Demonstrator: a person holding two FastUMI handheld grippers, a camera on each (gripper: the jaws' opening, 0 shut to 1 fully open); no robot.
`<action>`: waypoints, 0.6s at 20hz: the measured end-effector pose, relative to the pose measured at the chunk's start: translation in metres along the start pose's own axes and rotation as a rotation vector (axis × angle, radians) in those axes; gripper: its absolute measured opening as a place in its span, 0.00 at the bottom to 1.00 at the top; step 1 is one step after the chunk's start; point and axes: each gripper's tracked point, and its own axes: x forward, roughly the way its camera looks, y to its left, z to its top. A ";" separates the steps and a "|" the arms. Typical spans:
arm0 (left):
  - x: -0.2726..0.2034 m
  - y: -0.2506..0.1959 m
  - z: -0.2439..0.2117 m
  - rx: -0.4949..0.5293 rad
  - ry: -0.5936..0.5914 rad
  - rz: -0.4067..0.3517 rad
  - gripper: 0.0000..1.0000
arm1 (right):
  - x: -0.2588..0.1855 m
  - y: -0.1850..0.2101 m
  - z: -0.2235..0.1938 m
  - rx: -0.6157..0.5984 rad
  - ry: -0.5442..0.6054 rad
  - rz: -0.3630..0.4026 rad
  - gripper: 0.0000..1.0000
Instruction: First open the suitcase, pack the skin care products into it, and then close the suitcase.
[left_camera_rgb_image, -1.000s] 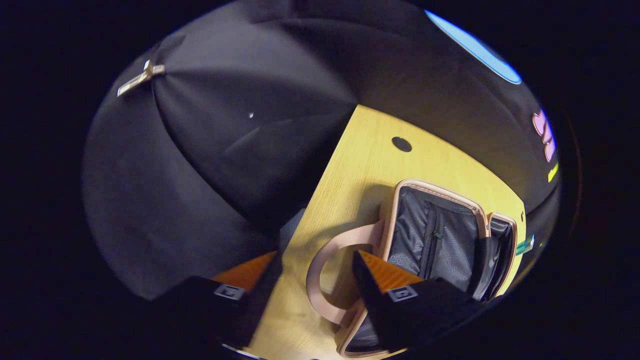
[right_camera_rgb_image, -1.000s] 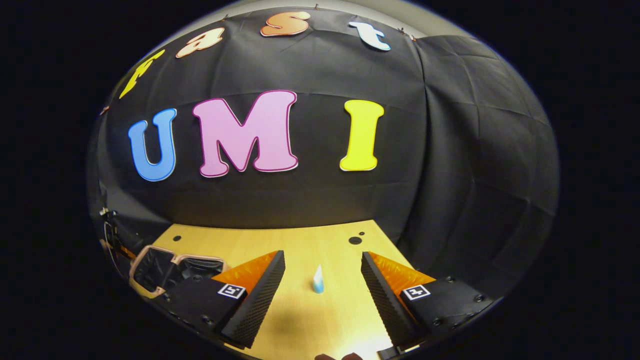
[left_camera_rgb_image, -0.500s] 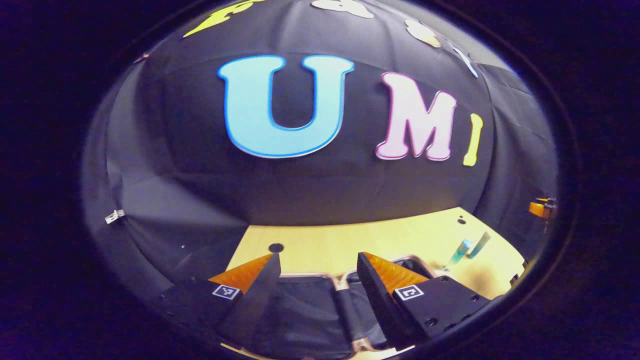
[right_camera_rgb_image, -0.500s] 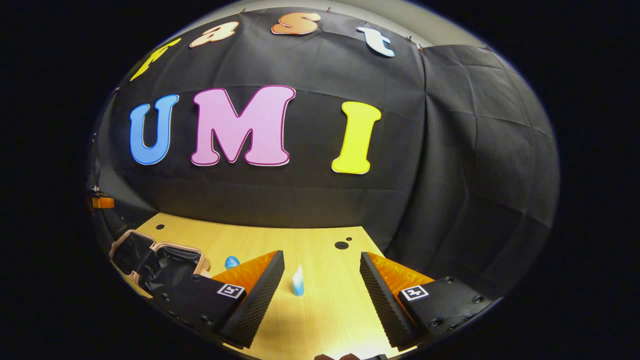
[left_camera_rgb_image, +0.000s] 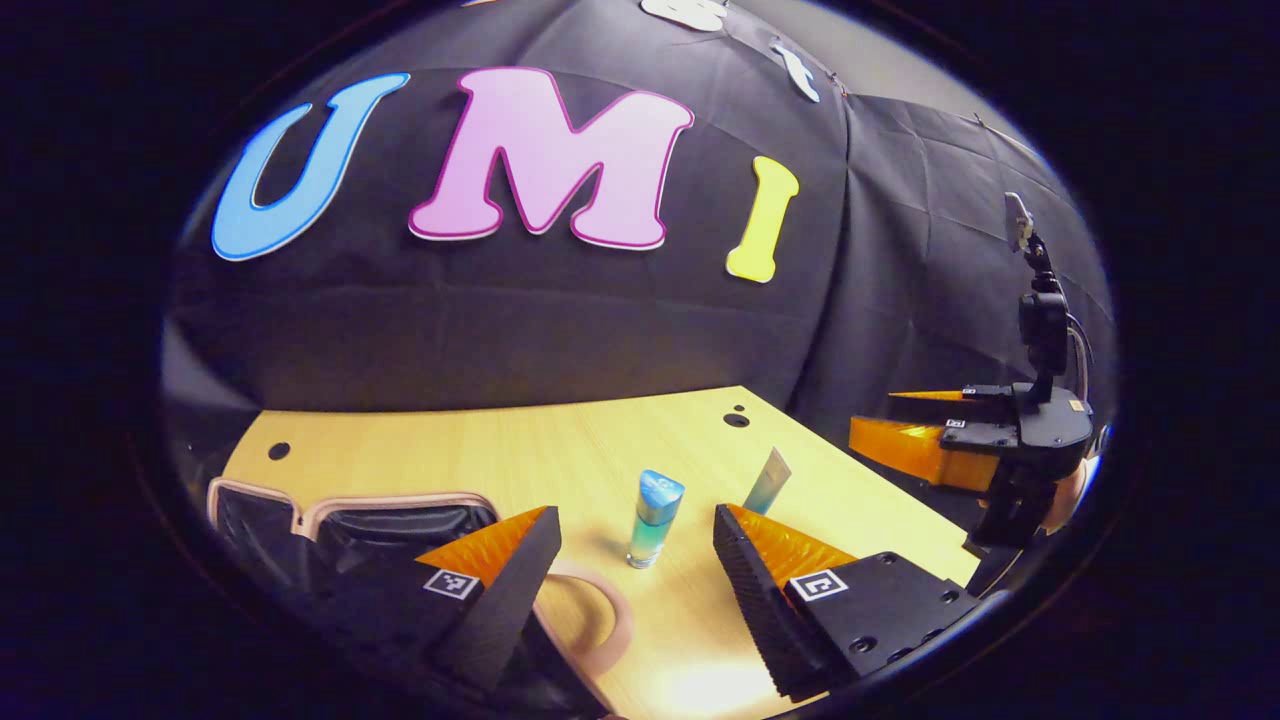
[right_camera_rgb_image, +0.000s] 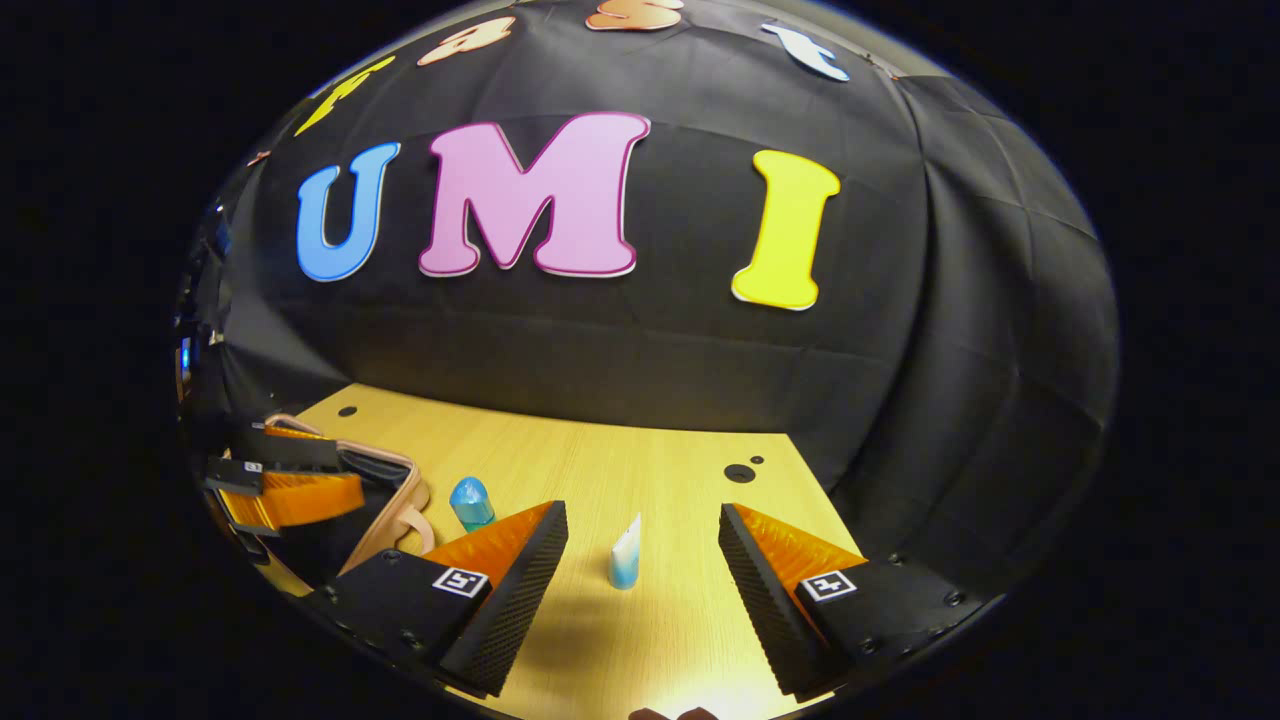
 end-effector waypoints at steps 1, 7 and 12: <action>0.014 -0.010 -0.006 -0.004 0.017 0.001 0.96 | 0.009 0.001 -0.009 -0.001 0.019 0.023 0.97; 0.101 -0.013 -0.056 0.023 0.135 0.069 0.92 | 0.064 0.001 -0.051 0.009 0.113 0.108 0.97; 0.138 0.003 -0.076 0.050 0.187 0.128 0.96 | 0.090 0.000 -0.079 0.020 0.176 0.131 0.97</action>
